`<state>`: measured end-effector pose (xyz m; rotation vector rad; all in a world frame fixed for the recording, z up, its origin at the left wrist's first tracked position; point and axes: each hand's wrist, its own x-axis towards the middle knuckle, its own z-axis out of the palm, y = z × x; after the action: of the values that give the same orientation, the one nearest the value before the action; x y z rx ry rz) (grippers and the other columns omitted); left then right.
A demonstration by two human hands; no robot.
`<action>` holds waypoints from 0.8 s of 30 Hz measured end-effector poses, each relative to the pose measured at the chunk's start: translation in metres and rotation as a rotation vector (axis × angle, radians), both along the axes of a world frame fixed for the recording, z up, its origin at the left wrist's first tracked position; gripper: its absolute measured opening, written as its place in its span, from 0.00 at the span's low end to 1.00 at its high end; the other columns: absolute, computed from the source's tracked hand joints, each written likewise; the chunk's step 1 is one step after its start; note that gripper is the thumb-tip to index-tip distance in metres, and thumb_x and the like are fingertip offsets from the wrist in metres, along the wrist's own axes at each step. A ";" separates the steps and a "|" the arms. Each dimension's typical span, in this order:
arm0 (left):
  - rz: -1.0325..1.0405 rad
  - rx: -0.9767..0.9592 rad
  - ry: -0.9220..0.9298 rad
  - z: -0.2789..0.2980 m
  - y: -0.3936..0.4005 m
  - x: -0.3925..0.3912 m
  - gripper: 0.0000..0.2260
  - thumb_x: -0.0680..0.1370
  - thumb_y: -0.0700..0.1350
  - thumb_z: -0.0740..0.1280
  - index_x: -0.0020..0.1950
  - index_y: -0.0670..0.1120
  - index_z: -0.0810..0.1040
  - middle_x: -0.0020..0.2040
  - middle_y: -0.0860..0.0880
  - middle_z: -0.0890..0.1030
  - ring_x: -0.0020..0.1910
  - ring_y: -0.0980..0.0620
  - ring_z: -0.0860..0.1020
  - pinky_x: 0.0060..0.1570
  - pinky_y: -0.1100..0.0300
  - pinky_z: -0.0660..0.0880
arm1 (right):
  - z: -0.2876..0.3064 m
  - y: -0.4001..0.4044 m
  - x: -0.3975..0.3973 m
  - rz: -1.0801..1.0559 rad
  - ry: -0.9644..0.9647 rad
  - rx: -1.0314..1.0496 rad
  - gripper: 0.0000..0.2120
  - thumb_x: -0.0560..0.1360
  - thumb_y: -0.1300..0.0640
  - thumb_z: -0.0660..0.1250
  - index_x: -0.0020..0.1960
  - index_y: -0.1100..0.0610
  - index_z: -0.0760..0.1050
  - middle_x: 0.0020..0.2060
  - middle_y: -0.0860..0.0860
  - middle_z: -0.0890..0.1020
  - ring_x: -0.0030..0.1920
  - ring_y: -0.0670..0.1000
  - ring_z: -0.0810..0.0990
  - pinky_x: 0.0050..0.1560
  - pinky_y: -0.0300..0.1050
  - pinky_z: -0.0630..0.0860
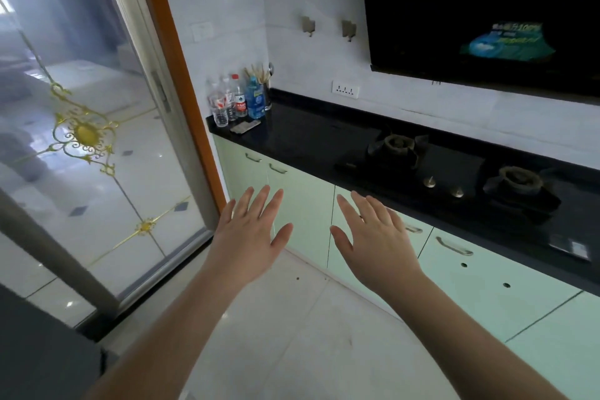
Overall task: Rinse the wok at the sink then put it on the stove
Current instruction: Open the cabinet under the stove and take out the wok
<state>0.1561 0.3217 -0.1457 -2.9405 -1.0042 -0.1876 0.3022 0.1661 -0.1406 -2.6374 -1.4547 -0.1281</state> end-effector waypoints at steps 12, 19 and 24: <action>0.066 -0.004 0.070 -0.024 0.094 0.076 0.35 0.74 0.66 0.32 0.80 0.55 0.43 0.80 0.50 0.46 0.79 0.47 0.45 0.75 0.49 0.46 | -0.034 0.112 0.084 0.080 0.077 -0.051 0.32 0.78 0.38 0.36 0.79 0.50 0.50 0.78 0.52 0.56 0.77 0.56 0.55 0.75 0.55 0.54; 0.101 -0.019 0.074 -0.043 0.162 0.075 0.31 0.78 0.65 0.37 0.79 0.54 0.41 0.80 0.50 0.42 0.78 0.48 0.39 0.73 0.51 0.38 | -0.046 0.187 0.084 0.135 0.119 -0.090 0.31 0.79 0.39 0.37 0.79 0.50 0.46 0.78 0.52 0.53 0.78 0.55 0.51 0.76 0.54 0.51; 0.111 -0.063 0.076 -0.061 0.233 0.065 0.30 0.80 0.64 0.40 0.79 0.55 0.39 0.80 0.52 0.40 0.77 0.49 0.36 0.74 0.50 0.35 | -0.058 0.262 0.073 0.150 0.115 -0.113 0.29 0.81 0.40 0.43 0.79 0.50 0.45 0.78 0.51 0.52 0.78 0.54 0.50 0.76 0.53 0.50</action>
<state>0.2215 0.5549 -0.2067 -2.9108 -1.1798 -0.0417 0.3750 0.4285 -0.1991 -2.5594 -1.6579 0.1216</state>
